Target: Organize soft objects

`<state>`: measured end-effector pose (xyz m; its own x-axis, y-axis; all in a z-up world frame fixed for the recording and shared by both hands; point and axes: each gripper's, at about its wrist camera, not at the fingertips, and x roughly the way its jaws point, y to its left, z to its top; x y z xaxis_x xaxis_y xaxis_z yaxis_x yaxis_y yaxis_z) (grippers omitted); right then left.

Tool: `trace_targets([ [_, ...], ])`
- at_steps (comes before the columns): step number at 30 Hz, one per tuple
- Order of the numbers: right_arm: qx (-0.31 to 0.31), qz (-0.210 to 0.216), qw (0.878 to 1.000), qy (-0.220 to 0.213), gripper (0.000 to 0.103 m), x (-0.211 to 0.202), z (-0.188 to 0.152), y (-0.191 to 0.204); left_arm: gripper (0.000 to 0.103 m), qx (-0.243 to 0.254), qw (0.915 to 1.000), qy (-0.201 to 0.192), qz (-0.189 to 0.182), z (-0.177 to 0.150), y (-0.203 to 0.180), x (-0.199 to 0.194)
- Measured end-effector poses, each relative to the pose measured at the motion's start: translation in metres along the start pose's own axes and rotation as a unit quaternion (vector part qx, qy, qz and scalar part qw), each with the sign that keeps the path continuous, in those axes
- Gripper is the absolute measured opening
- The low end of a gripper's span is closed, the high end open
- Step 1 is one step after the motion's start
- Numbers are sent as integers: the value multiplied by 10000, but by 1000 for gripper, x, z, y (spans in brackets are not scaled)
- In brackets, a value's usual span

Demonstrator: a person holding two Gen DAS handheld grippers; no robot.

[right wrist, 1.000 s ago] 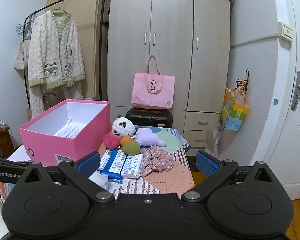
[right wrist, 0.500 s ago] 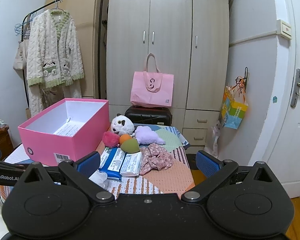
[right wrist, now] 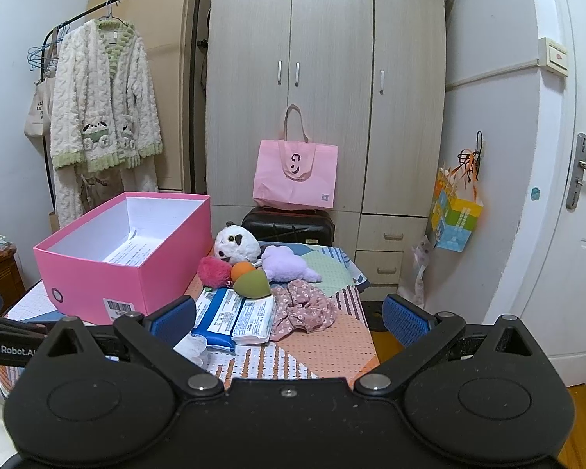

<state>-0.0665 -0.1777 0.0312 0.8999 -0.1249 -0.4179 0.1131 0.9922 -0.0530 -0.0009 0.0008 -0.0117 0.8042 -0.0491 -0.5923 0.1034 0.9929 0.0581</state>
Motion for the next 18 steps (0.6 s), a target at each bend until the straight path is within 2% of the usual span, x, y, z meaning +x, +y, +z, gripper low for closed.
trace_targets([
  [8, -86, 27, 9998, -185, 103, -5, -5, -2, 103, 178, 9995, -272, 62, -9, 0, -2],
  [14, -41, -28, 10000, -65, 103, -2, -9, -3, 103, 63, 9991, -416, -105, -12, 5, -8],
  [18, 13, -64, 10000, 16, 103, -2, -12, -4, 103, 224, 9988, -427, -122, -13, 0, -11],
])
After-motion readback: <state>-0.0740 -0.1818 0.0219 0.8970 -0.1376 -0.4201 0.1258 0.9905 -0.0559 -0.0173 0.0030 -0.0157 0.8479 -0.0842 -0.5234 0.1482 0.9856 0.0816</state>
